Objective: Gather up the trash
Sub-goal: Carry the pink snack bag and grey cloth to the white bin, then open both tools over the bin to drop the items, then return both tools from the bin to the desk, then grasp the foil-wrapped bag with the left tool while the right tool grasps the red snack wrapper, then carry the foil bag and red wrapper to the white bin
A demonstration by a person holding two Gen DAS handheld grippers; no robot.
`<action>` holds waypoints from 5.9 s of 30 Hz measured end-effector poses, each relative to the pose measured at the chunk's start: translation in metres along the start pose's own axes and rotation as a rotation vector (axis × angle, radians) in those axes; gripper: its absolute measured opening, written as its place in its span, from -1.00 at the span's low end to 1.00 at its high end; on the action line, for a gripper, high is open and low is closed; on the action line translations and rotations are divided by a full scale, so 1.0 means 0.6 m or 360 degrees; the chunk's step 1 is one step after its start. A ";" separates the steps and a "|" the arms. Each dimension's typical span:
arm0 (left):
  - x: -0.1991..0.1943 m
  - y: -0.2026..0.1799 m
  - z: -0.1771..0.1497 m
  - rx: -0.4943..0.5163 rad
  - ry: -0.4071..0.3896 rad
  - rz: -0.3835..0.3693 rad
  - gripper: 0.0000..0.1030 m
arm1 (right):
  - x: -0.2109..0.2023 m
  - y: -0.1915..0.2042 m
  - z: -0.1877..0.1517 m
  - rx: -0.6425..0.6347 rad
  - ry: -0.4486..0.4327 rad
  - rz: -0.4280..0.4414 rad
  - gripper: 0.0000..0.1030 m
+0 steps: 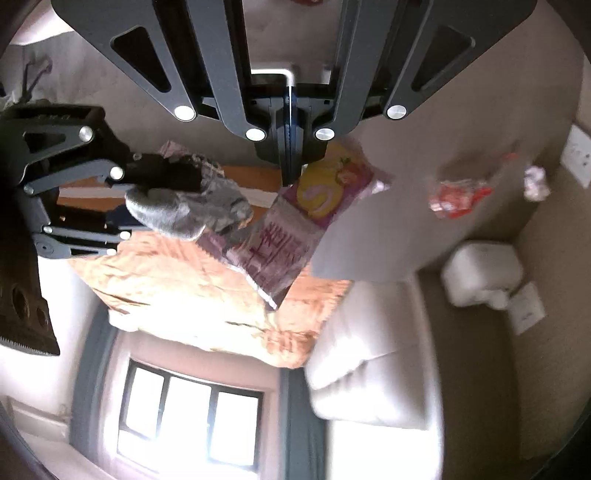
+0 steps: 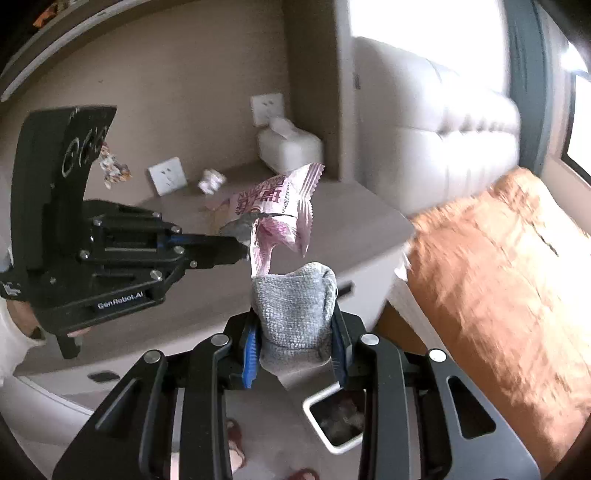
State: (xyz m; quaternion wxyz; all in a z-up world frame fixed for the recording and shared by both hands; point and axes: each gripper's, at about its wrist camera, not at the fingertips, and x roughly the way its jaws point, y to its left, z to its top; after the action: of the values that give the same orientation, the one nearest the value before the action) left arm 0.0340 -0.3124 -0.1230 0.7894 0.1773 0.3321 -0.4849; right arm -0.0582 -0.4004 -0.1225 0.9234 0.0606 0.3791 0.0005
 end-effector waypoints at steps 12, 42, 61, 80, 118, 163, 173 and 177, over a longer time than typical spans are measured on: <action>0.165 -0.151 -0.062 0.0093 0.0287 -0.0119 -0.47 | 0.029 -0.101 -0.144 0.0194 0.0247 -0.0084 -0.36; 0.570 -0.093 -0.381 -0.0166 0.0740 0.0100 0.90 | 0.612 -0.244 -0.526 0.0251 0.0810 0.0005 0.92; 0.434 -0.108 -0.239 -0.0139 0.0506 0.0060 0.90 | 0.397 -0.260 -0.347 0.0278 0.0583 -0.0152 0.92; 0.003 0.026 -0.059 -0.0224 -0.0064 0.0476 0.90 | 0.137 -0.066 0.000 0.0001 -0.0140 -0.0039 0.92; 0.142 0.620 -0.021 -0.0560 0.0137 0.0641 0.88 | 0.467 0.134 0.224 -0.0055 0.0165 -0.0020 0.92; 0.054 0.176 0.040 -0.0145 0.0029 0.0306 -0.02 | 0.123 -0.041 0.089 0.0229 -0.0066 -0.0135 -0.57; 0.123 0.017 0.029 -0.0053 0.0145 0.0138 -0.01 | 0.067 -0.120 -0.028 0.0375 0.0062 -0.0199 -0.56; 0.171 -0.027 0.002 -0.0015 0.0228 0.0074 -0.01 | 0.075 -0.145 -0.076 0.0438 0.0131 -0.0204 -0.56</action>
State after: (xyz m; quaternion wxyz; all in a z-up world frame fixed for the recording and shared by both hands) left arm 0.0518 -0.3872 -0.1927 0.7755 0.2154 0.3859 -0.4509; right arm -0.0618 -0.4798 -0.1958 0.8882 0.1623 0.4162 -0.1079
